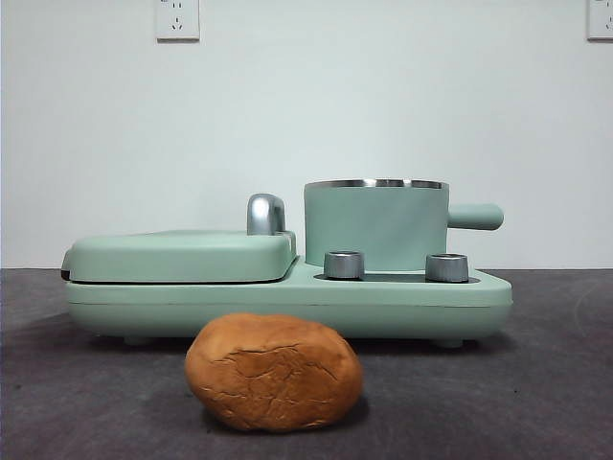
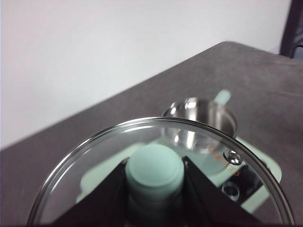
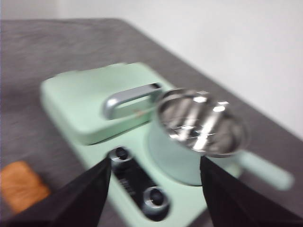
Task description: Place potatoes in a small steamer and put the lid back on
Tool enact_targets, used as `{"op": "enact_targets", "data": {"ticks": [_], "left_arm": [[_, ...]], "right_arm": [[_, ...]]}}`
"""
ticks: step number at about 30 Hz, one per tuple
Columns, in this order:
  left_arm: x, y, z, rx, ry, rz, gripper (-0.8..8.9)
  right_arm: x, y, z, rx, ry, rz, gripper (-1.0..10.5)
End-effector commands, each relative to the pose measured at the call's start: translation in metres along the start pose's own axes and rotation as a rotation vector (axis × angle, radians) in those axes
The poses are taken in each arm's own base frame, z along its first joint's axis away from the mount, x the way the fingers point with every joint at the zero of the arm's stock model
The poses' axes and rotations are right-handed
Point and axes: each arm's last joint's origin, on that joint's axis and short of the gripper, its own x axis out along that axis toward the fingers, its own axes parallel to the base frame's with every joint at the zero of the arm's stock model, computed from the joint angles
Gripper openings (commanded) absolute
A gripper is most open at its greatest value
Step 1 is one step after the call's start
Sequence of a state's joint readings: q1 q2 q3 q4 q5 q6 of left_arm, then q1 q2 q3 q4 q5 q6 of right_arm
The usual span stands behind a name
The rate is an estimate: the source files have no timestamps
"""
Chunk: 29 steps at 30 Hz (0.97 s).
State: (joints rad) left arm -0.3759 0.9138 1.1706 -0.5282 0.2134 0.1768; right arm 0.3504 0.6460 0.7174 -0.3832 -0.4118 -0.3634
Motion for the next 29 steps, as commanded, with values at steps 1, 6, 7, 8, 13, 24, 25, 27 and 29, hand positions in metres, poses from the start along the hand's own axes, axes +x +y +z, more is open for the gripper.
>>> {"op": "enact_targets", "data": {"ticks": [1,6,7,8,13,24,25,27,29], "left_arm": [[-0.012,-0.003,-0.015,-0.067,-0.023,0.02,0.14],[-0.026,-0.007,-0.042,-0.135,-0.013,0.07,0.14],[-0.028,-0.008,-0.046,-0.145,-0.011,0.09,0.14],[-0.029,-0.008,-0.049,-0.149,-0.007,0.103,0.14],[-0.034,-0.007,-0.051,-0.153,-0.002,0.118,0.14],[-0.035,-0.007,-0.051,-0.154,-0.004,0.121,0.14],[-0.035,-0.007,-0.051,-0.154,-0.004,0.121,0.14],[-0.035,-0.007,-0.051,-0.154,-0.004,0.121,0.14],[-0.035,-0.007,-0.051,-0.154,-0.004,0.122,0.14]], "right_arm": [[0.015,0.003,0.012,-0.028,0.035,0.068,3.3],[0.05,0.016,0.024,-0.095,0.138,0.201,3.7],[0.058,0.021,0.025,-0.104,0.16,0.232,3.7],[0.067,0.025,0.025,-0.11,0.181,0.265,3.7],[0.109,0.05,0.012,-0.134,0.285,0.406,3.7],[0.169,0.092,-0.032,-0.19,0.522,0.533,3.7],[0.171,0.093,-0.035,-0.197,0.531,0.533,3.7],[0.178,0.098,-0.042,-0.21,0.555,0.539,3.7],[0.183,0.101,-0.047,-0.211,0.573,0.549,3.7]]}}
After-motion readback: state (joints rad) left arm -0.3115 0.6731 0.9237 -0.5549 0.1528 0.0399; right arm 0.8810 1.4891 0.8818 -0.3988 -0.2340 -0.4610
